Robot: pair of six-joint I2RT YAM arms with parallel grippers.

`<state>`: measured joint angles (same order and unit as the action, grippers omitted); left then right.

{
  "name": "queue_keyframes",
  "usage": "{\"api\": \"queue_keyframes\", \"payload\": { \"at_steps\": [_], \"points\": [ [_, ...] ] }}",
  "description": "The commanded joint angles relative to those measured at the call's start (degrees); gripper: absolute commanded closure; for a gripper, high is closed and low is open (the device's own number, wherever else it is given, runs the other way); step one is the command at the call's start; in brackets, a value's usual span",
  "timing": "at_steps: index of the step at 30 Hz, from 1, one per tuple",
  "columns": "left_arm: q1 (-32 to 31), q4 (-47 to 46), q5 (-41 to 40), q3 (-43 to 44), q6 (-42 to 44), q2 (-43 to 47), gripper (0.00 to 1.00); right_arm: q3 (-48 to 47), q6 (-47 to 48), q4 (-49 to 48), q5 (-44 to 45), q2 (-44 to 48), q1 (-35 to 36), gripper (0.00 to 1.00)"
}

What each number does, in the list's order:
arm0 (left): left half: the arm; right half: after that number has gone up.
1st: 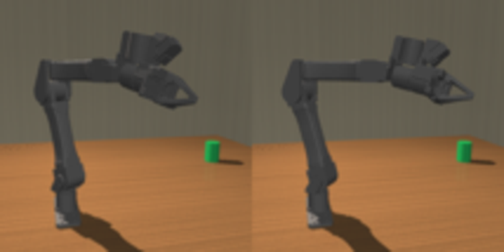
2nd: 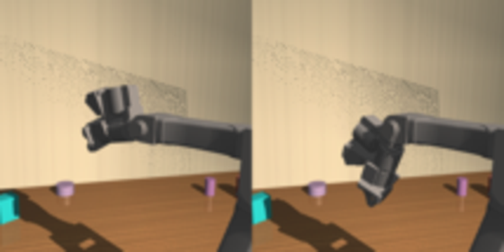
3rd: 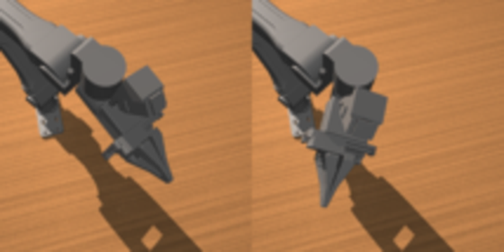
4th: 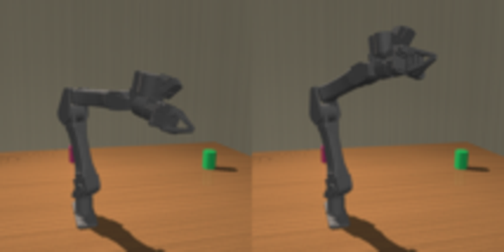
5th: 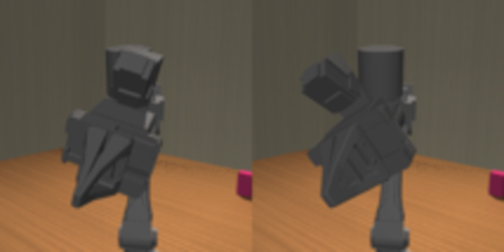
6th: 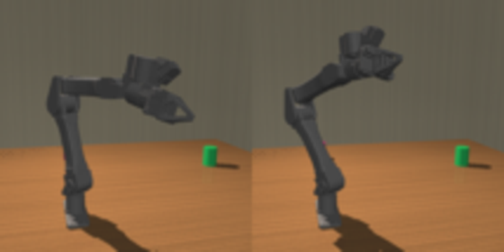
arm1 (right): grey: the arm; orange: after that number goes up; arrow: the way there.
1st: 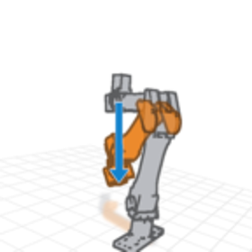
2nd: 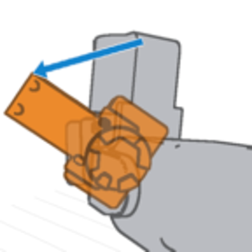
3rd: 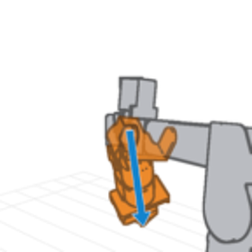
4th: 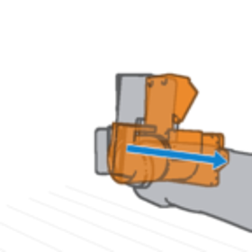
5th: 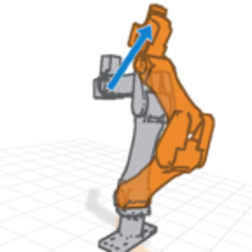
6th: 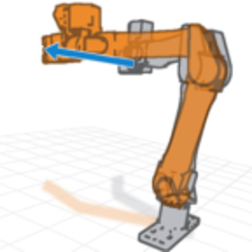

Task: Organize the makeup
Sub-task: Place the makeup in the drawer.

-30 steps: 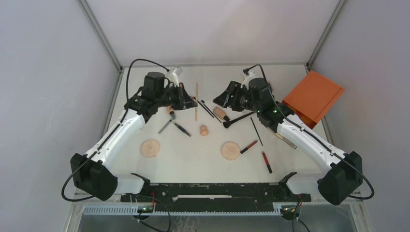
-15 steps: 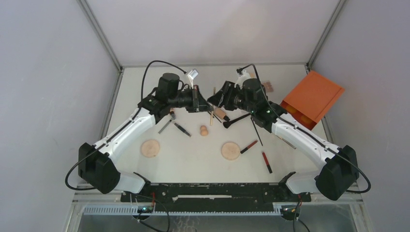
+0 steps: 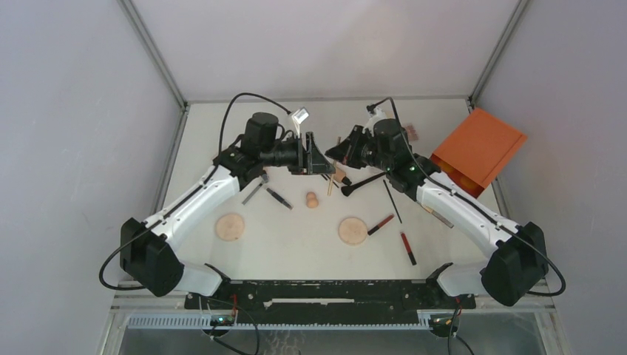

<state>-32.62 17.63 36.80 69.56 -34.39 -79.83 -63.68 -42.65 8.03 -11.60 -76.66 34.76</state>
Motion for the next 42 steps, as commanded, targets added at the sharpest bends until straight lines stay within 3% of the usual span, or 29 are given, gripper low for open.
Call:
{"api": "queue_keyframes", "payload": {
  "at_steps": [1, 4, 8, 13, 16, 24, 34, 42],
  "points": [
    [-0.25, 2.82, -0.77, 5.11, 2.97, 1.1, 0.29, -0.58, 2.31, 5.16, 3.58, 5.95, -3.43, 1.0],
    [-0.29, 7.29, -3.6, 7.2, 6.67, 2.32, 0.18, -0.57, 5.49, 13.06, 7.62, 12.49, -7.76, 1.0],
    [-0.17, 11.29, -6.77, 8.91, 10.24, 3.77, 0.18, -0.65, 10.11, 23.05, 11.61, 21.21, -16.04, 1.0],
    [-0.21, 12.19, -8.13, 9.37, 11.24, 3.83, 0.18, -1.31, 9.44, 36.44, 14.13, 28.14, -31.61, 1.0],
    [-0.21, 11.93, -8.4, 9.63, 11.19, 2.85, 0.18, -1.9, 9.73, 40.91, 17.16, 29.89, -35.77, 1.0],
    [-0.16, 11.65, -8.55, 9.67, 11.31, 2.22, 0.18, -0.89, 9.95, 43.08, 27.37, 30.2, -37.92, 1.0],
    [-0.16, 11.84, -10.09, 8.59, 12.1, 3.45, 0.18, 0.93, 10.67, 37.67, 25.93, 29.21, -38.35, 1.0],
    [-0.16, 11.97, -9.08, 8.35, 12.74, 3.04, 0.18, 0.52, 23.05, 31.66, 16.35, 33.76, -38.49, 1.0]
  ]
}}
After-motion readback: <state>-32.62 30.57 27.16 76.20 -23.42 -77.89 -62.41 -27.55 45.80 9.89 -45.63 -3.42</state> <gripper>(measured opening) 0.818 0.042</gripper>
